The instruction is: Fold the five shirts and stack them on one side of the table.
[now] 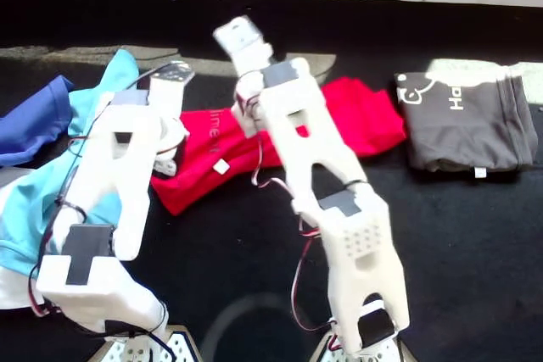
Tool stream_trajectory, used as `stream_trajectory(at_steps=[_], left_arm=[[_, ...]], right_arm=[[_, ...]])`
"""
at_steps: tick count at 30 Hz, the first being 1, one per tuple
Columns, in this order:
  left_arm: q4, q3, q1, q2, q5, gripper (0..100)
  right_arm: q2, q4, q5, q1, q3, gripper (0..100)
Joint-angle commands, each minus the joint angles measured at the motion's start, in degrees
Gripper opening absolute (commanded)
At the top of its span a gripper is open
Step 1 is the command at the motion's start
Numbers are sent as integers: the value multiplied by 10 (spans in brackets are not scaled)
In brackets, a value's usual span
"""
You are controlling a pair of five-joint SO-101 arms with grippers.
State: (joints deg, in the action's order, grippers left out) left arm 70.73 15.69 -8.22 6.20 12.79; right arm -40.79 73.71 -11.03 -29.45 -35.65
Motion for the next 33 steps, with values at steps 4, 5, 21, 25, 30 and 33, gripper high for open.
stream_trajectory(at_steps=[4,5,21,25,30,33], left_arm=[[-30,-3,-70,-29,-3,10],[-37,-3,-73,-29,-5,10],[-69,-3,-100,-29,-47,10],[-66,-3,-113,-29,-47,10],[-66,-3,-134,-29,-47,10],[-66,-3,-145,-29,-47,10]], right_arm=[[-3,37,2,-15,-22,19],[-2,53,2,-17,-22,19],[55,197,4,-32,-67,5],[37,195,4,-70,-66,5],[7,196,4,-102,-66,5],[-14,214,4,-103,-66,5]])
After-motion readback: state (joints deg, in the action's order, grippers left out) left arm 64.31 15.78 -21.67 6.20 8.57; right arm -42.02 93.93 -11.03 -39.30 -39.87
